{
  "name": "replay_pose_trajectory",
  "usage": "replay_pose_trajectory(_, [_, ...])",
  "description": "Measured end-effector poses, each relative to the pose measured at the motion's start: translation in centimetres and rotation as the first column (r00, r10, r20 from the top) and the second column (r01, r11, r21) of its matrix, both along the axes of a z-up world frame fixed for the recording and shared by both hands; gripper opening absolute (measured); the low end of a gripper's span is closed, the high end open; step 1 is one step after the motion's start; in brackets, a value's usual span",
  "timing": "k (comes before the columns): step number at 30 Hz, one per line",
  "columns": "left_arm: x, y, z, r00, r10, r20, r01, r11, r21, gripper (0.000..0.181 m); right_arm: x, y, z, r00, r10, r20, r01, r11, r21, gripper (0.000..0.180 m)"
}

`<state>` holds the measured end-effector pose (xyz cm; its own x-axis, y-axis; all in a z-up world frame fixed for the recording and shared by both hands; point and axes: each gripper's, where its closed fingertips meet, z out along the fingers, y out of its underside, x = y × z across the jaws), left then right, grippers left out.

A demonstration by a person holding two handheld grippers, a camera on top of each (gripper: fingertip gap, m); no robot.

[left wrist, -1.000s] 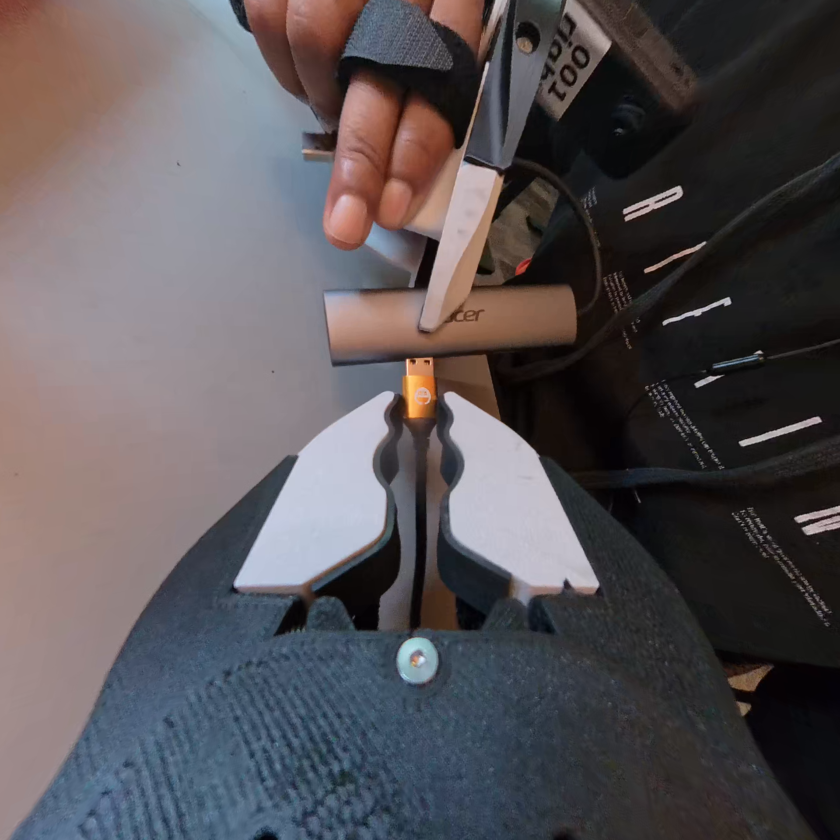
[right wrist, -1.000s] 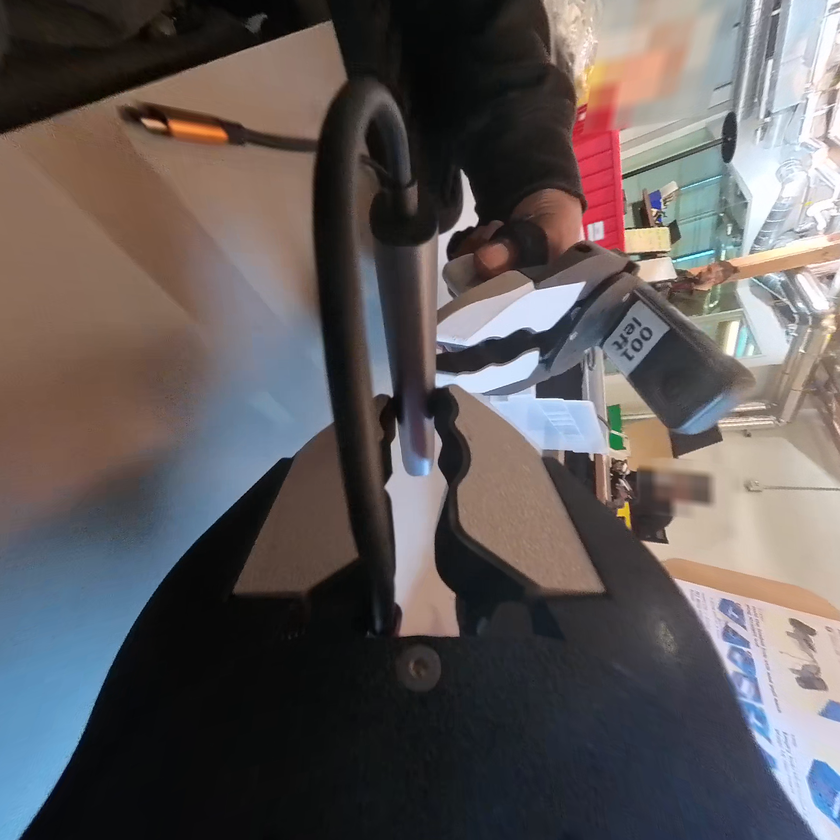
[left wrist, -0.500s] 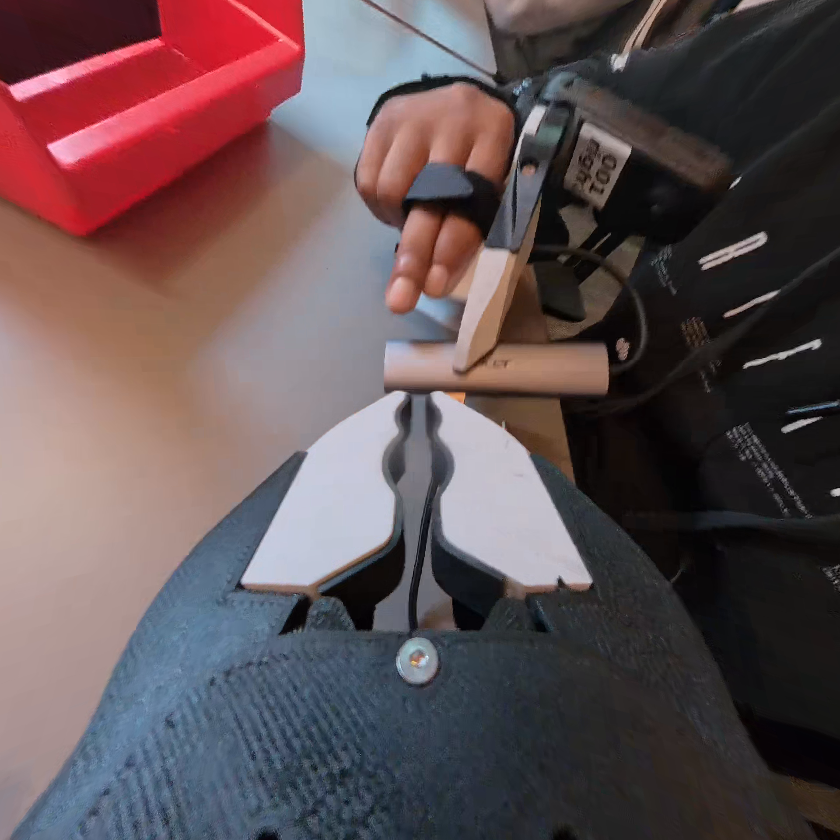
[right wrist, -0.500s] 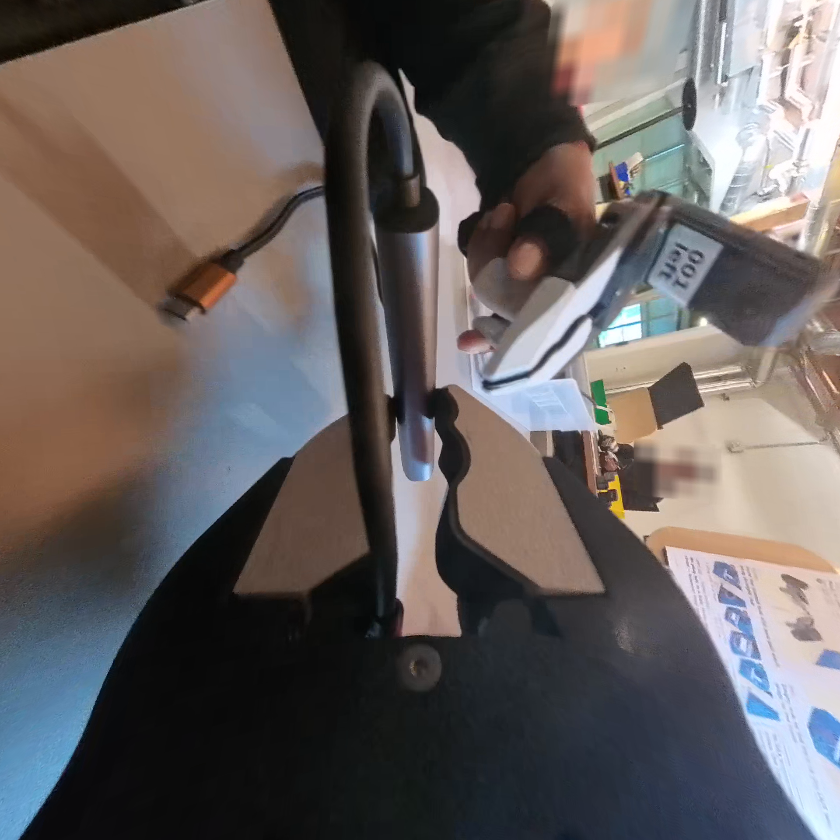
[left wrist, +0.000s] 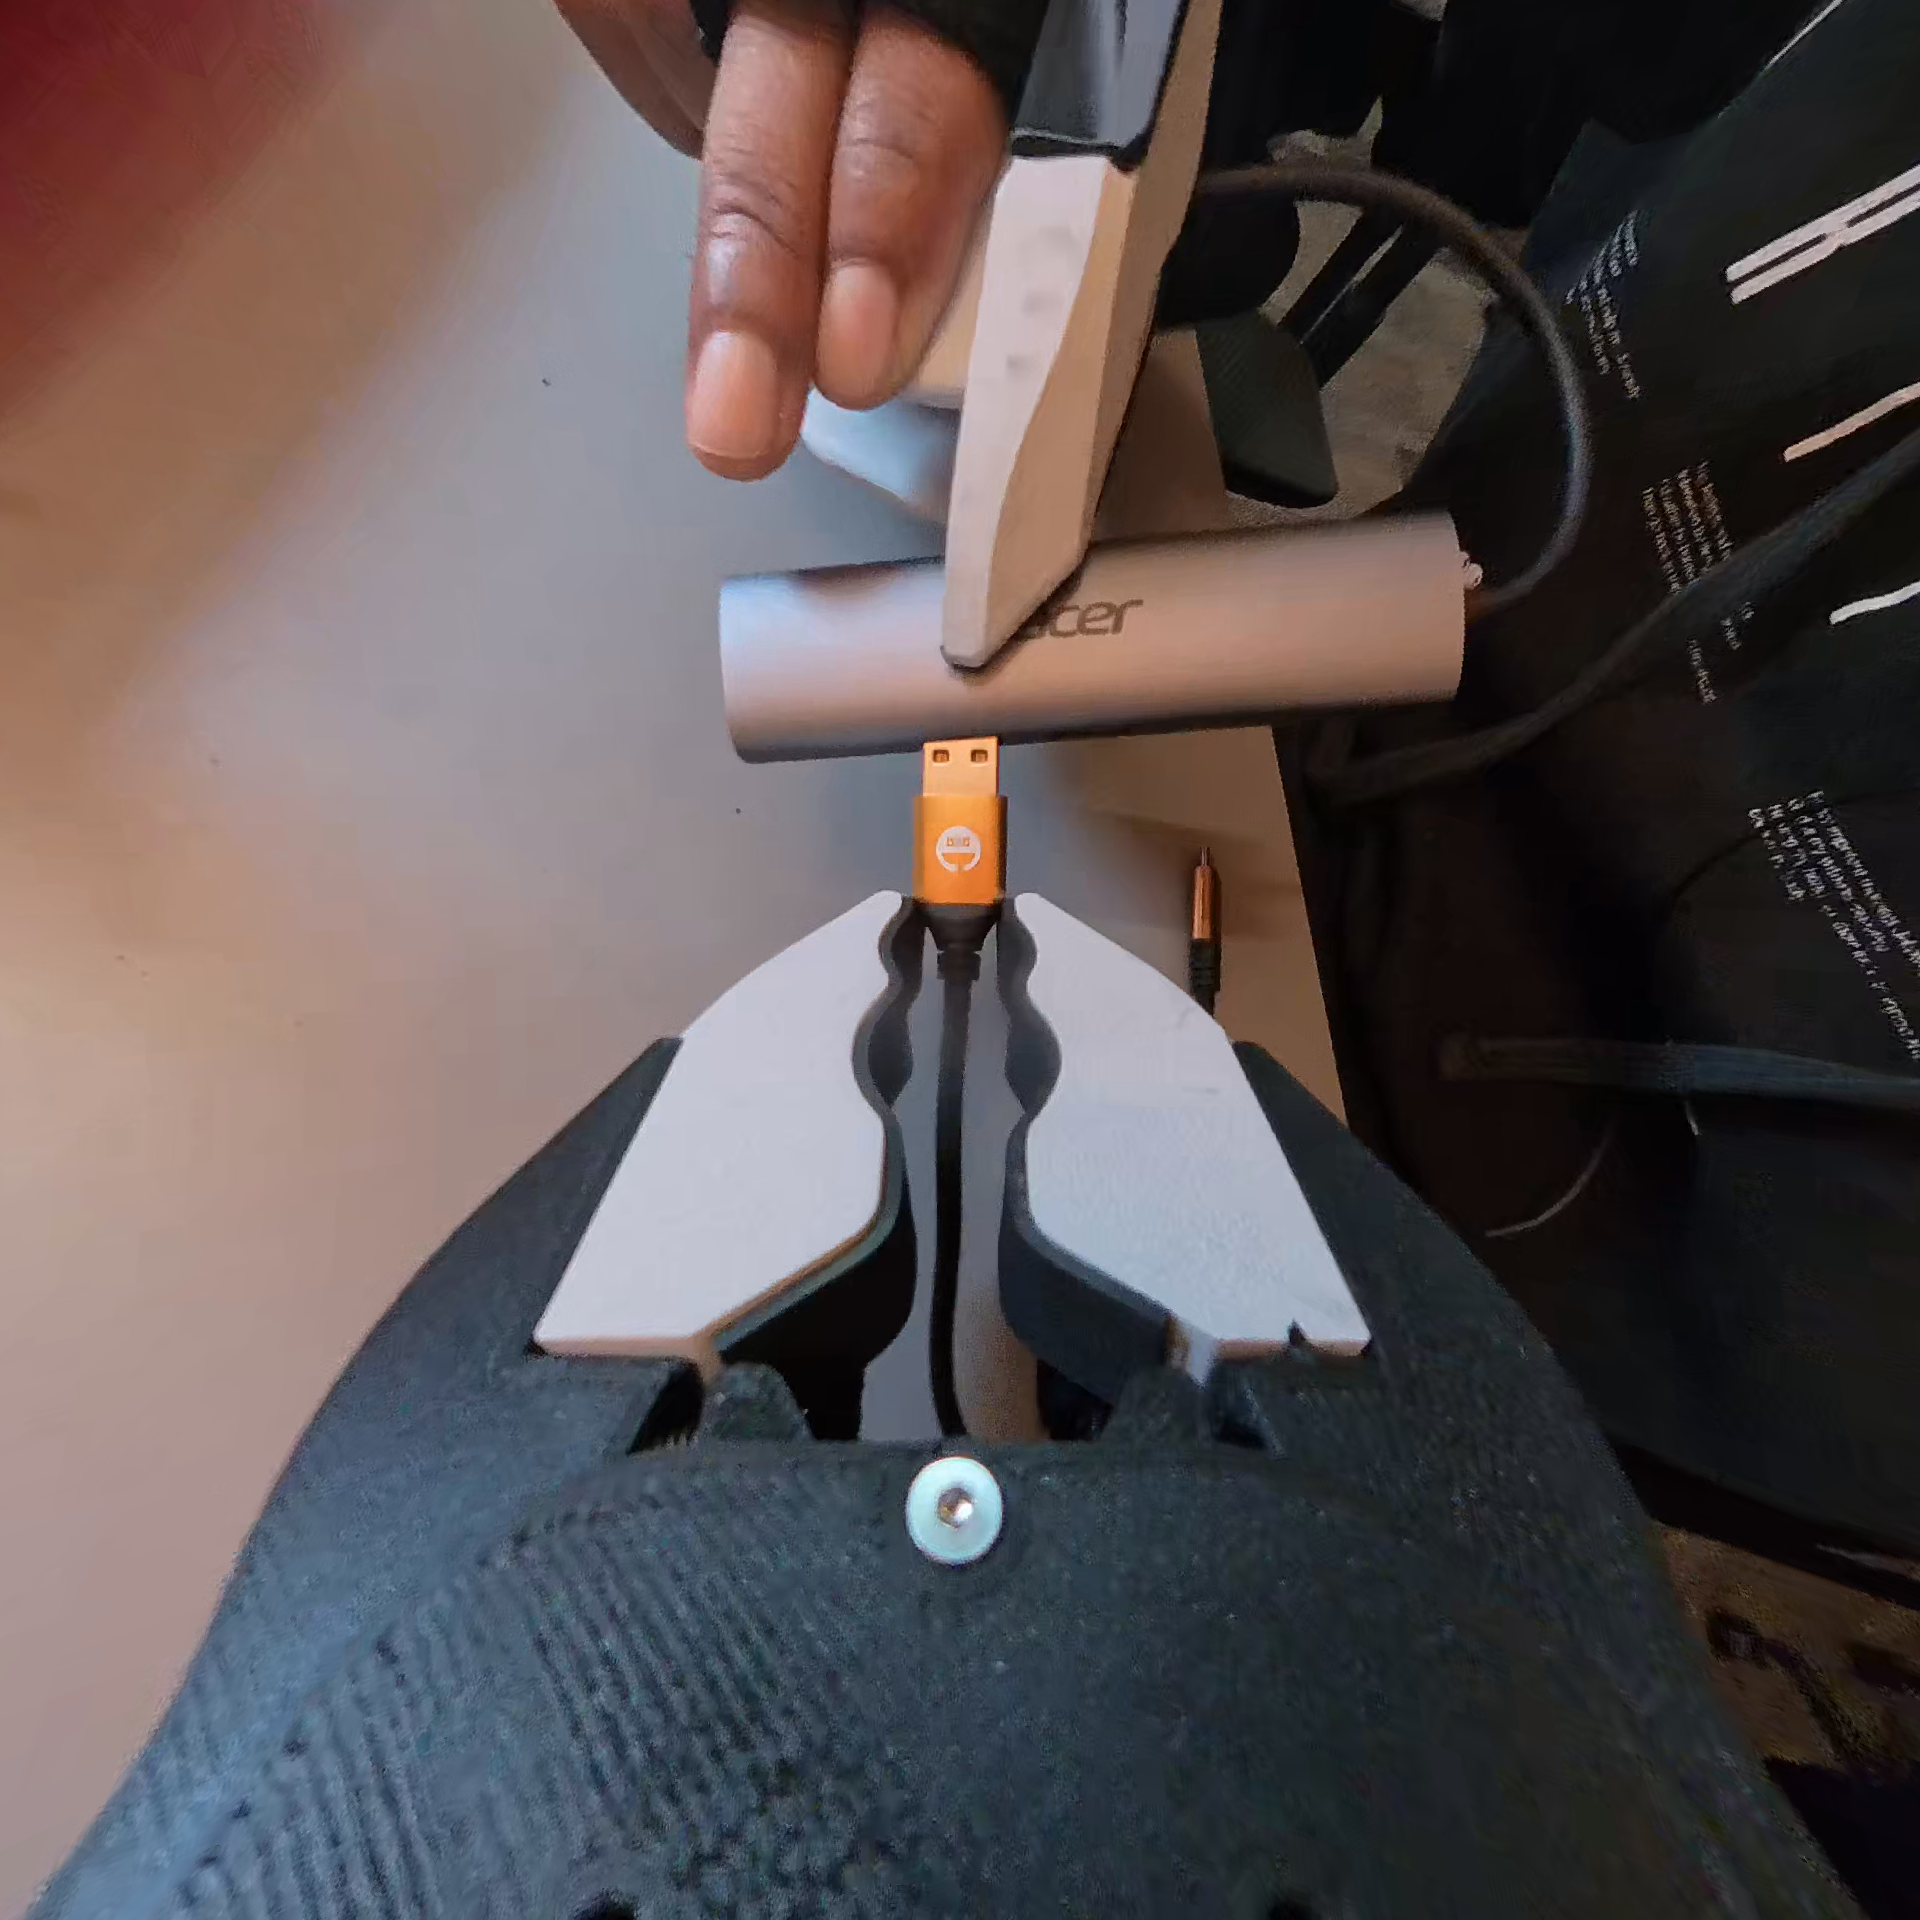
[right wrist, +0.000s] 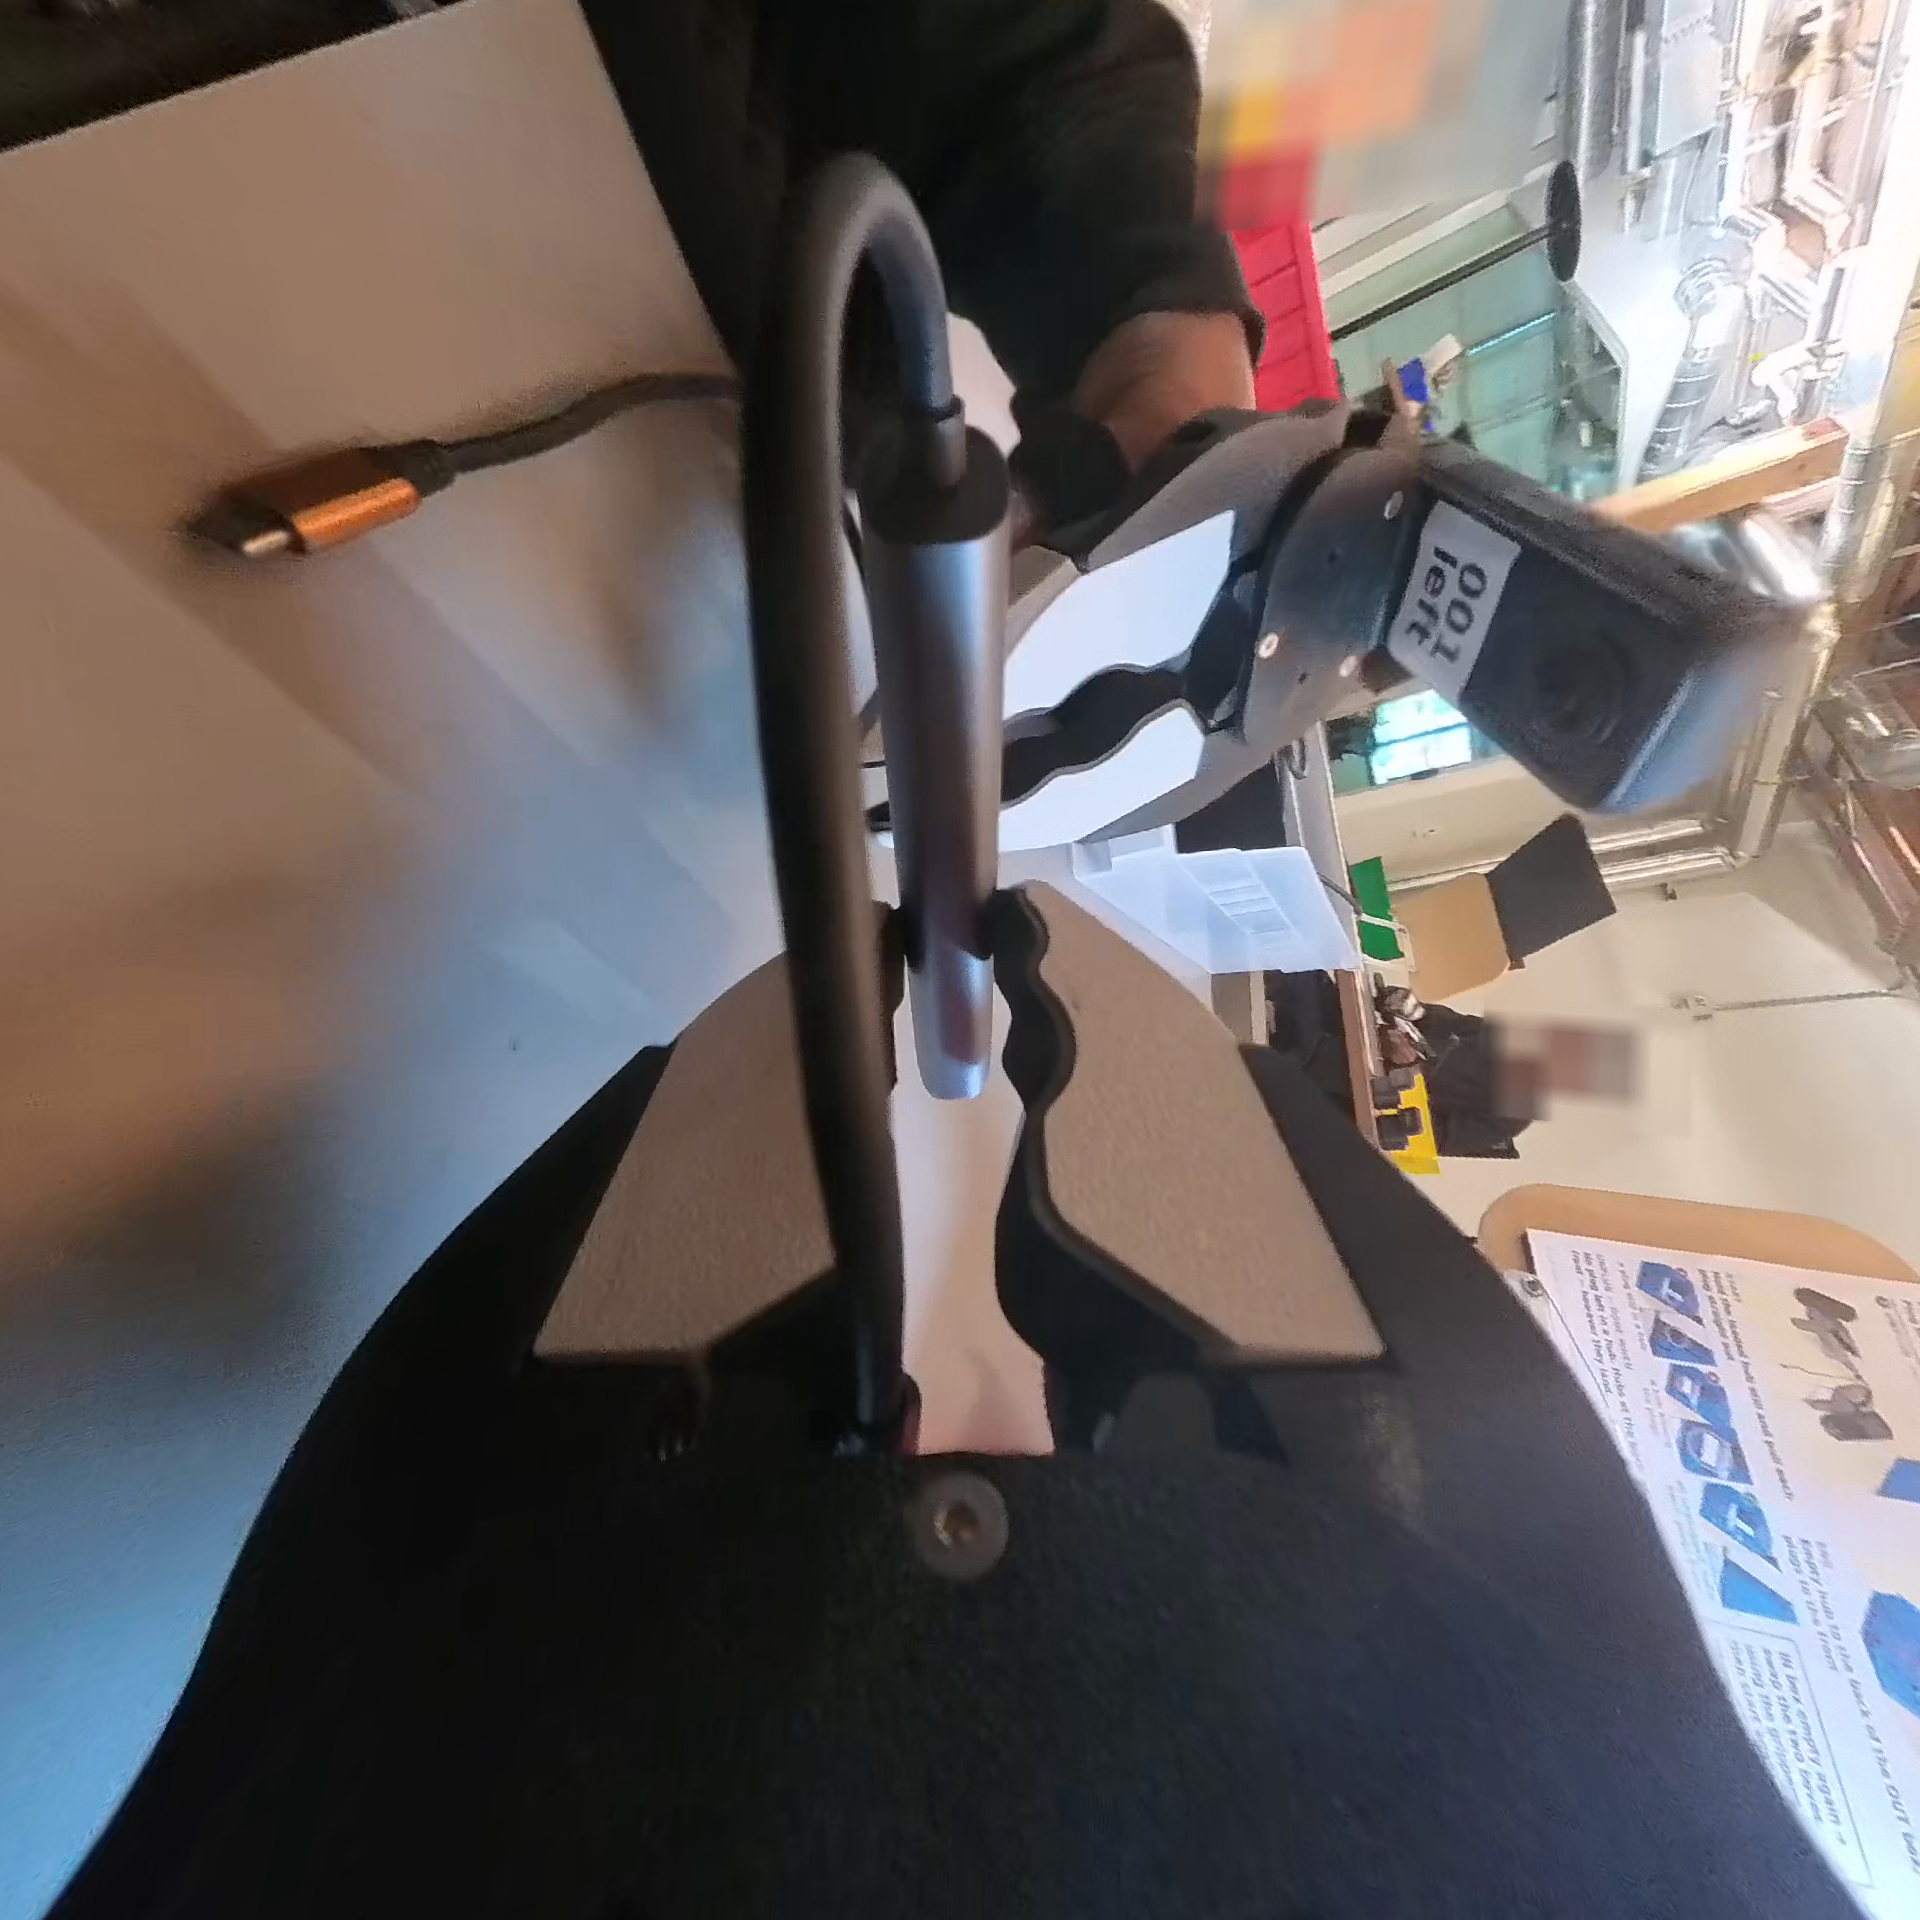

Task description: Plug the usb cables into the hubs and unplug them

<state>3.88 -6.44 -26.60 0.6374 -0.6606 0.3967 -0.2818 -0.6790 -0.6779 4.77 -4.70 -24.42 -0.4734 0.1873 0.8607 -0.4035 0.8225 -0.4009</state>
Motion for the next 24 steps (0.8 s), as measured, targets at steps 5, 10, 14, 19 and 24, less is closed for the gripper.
replay_pose_trajectory(5, [0.1,-0.1,-0.2,1.000,-0.007,0.014,0.008,1.000,-0.023,0.013,0.4,-0.4,-0.7,0.998,0.023,0.051,-0.022,0.999,-0.028,0.017])
replay_pose_trajectory(10, [0.3,0.2,0.4,0.994,0.033,0.101,-0.028,0.998,-0.048,0.013,0.1,0.1,-0.8,0.999,-0.010,0.052,0.012,0.999,-0.041,0.017])
replay_pose_trajectory(14, [-0.2,0.9,-0.1,0.984,0.115,0.136,-0.103,0.990,-0.092,0.013,-0.2,0.2,-0.7,0.998,-0.043,0.043,0.045,0.998,-0.050,0.017])
replay_pose_trajectory(19, [-0.8,1.5,0.5,0.978,0.166,0.124,-0.159,0.985,-0.065,0.013,-1.3,1.4,-0.7,0.992,-0.128,0.006,0.128,0.991,-0.031,0.017])
replay_pose_trajectory(24, [-0.4,1.7,0.6,0.971,0.174,0.162,-0.163,0.983,-0.082,0.013,-1.1,0.6,0.0,0.995,-0.101,-0.010,0.100,0.994,-0.041,0.017])
